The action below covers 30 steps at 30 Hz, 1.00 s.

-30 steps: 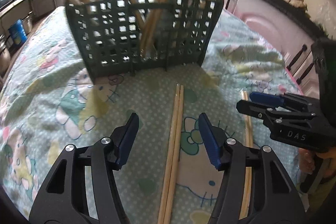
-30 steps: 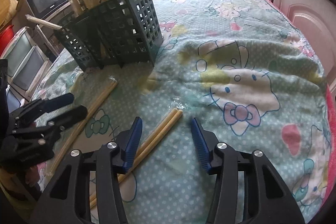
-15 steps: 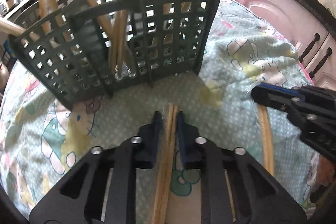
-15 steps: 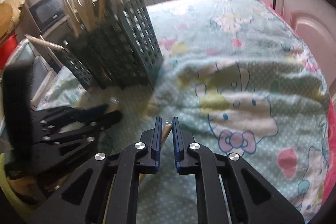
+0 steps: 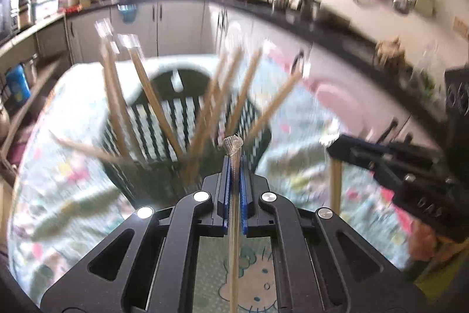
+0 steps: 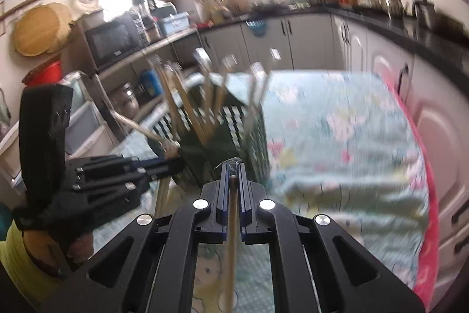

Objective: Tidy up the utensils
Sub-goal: 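Close the left tool on a wooden chopstick while the right tool grasps another, then lift the held chopsticks with both tools and lower them into the caddy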

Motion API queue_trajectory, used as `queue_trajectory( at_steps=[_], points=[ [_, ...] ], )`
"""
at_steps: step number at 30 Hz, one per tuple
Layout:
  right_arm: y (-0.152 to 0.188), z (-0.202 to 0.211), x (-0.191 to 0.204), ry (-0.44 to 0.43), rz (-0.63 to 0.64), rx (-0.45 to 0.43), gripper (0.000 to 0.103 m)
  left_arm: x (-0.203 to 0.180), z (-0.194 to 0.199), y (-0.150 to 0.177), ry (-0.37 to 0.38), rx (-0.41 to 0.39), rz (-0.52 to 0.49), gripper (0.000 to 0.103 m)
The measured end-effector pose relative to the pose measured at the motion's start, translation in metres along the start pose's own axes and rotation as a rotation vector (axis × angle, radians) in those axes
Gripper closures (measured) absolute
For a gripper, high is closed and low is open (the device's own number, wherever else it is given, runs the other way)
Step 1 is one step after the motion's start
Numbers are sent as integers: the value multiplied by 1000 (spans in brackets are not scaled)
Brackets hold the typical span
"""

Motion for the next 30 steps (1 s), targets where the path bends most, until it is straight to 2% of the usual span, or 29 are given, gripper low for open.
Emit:
queue_trajectory(
  at_steps=[7,15,21,25,27,30],
  points=[
    [-34,33,15,-9,30,-117,97,19,59,-32,-17,-160,50,102],
    [-79,59,26,43,40,-288,97,43,83,-67,-69,-321,163,102],
    [-105,57,25,112,47,-372,97,43,84,-89,-79,-423,201,102],
    [-117,47,13,123,19,-399,97,37,73,-99,-124,-480,192,102],
    [-120,42,7,119,3,-410,97,33,64,-100,-159,-498,185,102],
    [-122,33,0,118,-11,-428,97,32,44,-102,-172,-484,179,102]
  ],
)
Point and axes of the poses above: each gripper's, at about its wrist camera, not at the fingertips, and z roughly against the way its jaws point, x to its left, y to its underside, the point moved 2 cm from there along -z, roughly the way its jaws point, and after that the axes turned 15 degrees about x, right-handed, at the moved point
